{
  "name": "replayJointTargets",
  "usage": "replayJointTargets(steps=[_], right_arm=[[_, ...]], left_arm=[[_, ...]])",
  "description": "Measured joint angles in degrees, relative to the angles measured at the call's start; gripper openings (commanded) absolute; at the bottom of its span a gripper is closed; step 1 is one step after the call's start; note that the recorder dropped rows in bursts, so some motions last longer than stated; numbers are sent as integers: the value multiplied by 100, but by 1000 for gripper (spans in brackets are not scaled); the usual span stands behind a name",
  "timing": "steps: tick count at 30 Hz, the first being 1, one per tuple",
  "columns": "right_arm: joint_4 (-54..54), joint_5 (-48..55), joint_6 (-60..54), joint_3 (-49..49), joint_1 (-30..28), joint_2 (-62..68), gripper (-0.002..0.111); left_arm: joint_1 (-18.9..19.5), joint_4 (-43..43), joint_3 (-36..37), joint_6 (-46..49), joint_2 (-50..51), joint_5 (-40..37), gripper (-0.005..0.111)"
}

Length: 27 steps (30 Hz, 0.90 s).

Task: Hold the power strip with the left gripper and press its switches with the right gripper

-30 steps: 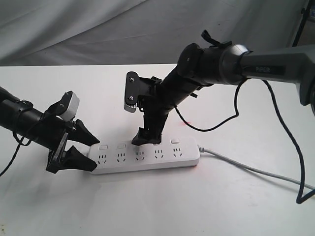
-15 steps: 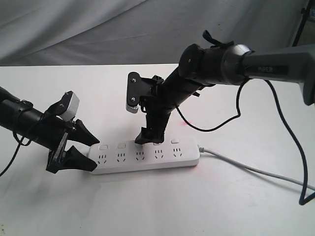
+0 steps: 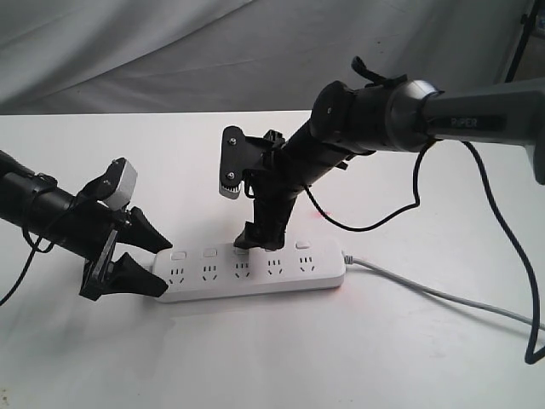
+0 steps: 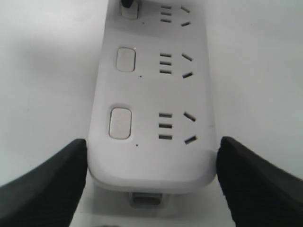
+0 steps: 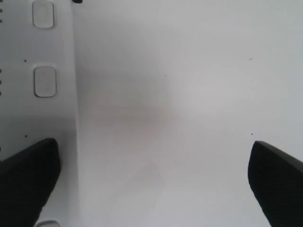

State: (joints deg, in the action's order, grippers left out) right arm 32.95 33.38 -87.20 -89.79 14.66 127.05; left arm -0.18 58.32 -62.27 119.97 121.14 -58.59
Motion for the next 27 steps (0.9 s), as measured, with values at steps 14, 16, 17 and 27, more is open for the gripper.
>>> replayJointTargets(steps=[14,16,17,27], right_arm=[[-170,-23,180,0,63,57,105],[-121,-42,180,0,63,18,105],[-100,-47,180,0,63,7,105],[163,-129,85,81,63,-258,105]], left_arm=[[0,0,0,0,0,0,48],[0,0,0,0,0,0,48],[0,0,0,0,0,0,48],[0,0,0,0,0,0,48]])
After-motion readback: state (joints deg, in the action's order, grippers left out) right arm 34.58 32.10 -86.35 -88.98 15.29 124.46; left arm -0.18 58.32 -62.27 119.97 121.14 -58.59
